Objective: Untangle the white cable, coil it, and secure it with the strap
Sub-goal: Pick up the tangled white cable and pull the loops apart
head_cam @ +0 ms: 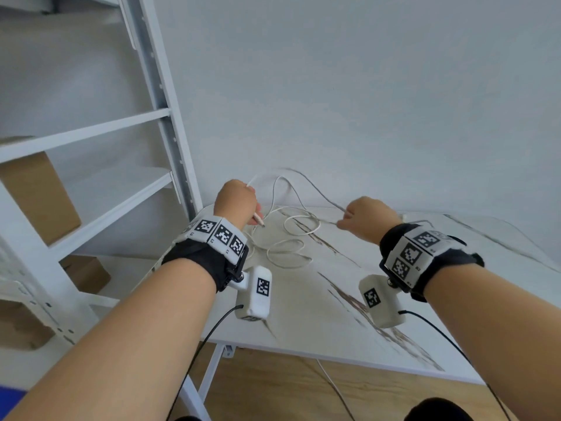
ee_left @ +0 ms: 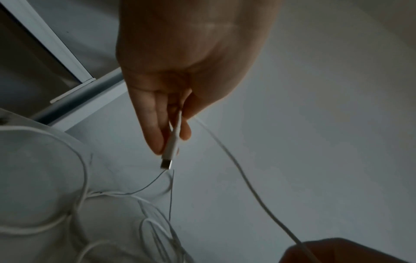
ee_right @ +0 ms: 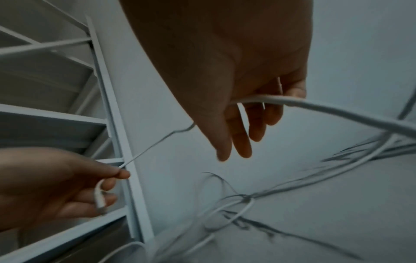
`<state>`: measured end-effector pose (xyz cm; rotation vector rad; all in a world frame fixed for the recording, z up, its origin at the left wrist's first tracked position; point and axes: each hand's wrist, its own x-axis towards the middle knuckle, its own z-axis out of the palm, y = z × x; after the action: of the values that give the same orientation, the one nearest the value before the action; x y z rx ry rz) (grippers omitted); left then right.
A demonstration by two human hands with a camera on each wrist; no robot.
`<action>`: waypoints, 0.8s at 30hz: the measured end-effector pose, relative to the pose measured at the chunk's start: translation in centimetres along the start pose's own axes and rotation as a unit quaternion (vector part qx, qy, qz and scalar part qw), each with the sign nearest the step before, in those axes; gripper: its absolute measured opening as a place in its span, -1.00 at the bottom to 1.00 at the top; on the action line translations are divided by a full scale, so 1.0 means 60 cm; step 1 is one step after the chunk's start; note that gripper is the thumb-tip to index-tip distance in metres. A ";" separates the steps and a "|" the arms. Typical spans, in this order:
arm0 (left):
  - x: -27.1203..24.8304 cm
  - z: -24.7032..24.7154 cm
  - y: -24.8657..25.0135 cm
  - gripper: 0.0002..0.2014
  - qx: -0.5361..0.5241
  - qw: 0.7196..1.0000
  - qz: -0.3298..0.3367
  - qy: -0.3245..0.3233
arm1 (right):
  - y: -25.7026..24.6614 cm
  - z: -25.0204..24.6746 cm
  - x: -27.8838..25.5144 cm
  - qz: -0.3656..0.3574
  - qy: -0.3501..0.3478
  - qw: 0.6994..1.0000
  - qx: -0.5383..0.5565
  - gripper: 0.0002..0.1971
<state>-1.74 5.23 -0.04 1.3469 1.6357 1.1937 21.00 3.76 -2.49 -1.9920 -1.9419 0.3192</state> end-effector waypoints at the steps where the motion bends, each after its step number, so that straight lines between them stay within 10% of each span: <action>1: -0.005 0.005 -0.003 -0.81 0.017 0.999 -0.017 -0.027 | 0.013 0.001 -0.002 0.018 -0.015 1.000 -0.019 -0.72; 10: -0.026 0.082 -0.020 -0.74 0.152 0.985 0.024 -0.080 | 0.060 0.044 -0.034 0.040 -0.169 0.983 0.058 -0.51; 14: -0.017 0.108 -0.019 -0.70 0.228 0.969 0.047 -0.088 | 0.070 0.028 -0.010 0.113 -0.130 0.973 0.156 -0.53; 24: 0.025 0.114 -0.049 -0.71 0.363 0.927 0.033 -0.086 | 0.069 -0.002 0.081 0.050 -0.110 0.990 -0.065 -0.76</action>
<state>3.19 8.08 -5.06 1.8954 1.9993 0.4675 25.05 8.58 -3.65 -2.2260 -2.0451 0.4670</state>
